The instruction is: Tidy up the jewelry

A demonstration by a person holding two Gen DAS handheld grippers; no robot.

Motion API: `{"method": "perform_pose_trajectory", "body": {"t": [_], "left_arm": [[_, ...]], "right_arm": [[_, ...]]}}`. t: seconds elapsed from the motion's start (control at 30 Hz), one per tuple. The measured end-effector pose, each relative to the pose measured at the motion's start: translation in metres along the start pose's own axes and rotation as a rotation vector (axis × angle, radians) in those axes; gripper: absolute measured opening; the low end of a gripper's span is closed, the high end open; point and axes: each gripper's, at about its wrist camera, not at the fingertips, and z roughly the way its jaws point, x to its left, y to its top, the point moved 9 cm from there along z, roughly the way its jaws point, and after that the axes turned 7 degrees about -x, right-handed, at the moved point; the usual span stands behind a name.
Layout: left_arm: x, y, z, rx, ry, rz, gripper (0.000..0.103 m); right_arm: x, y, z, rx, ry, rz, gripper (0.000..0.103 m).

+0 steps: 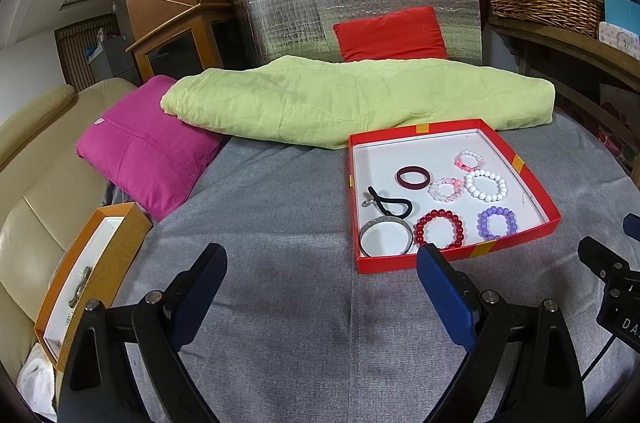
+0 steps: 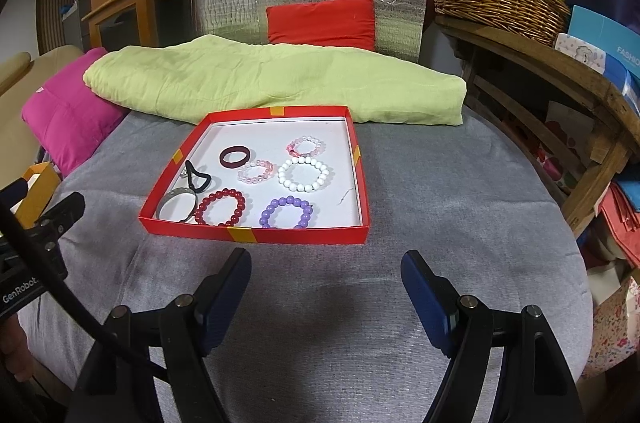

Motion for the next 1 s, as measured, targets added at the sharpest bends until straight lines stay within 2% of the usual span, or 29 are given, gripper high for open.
{"method": "perform_pose_trajectory", "body": {"t": [0.83,0.93,1.0], "left_arm": [[0.001,0.001,-0.002,-0.015,-0.002,0.008,0.096],[0.007,0.001,0.001,-0.02,-0.019,-0.04,0.096],[0.017,0.0,0.012,0.007,-0.025,-0.092,0.096]], "right_arm": [[0.005,0.0,0.003,-0.006,0.003,-0.011,0.08],[0.0,0.0,0.004,-0.008,-0.007,-0.009,0.08],[-0.007,0.002,0.004,-0.011,-0.016,0.003,0.08]]}}
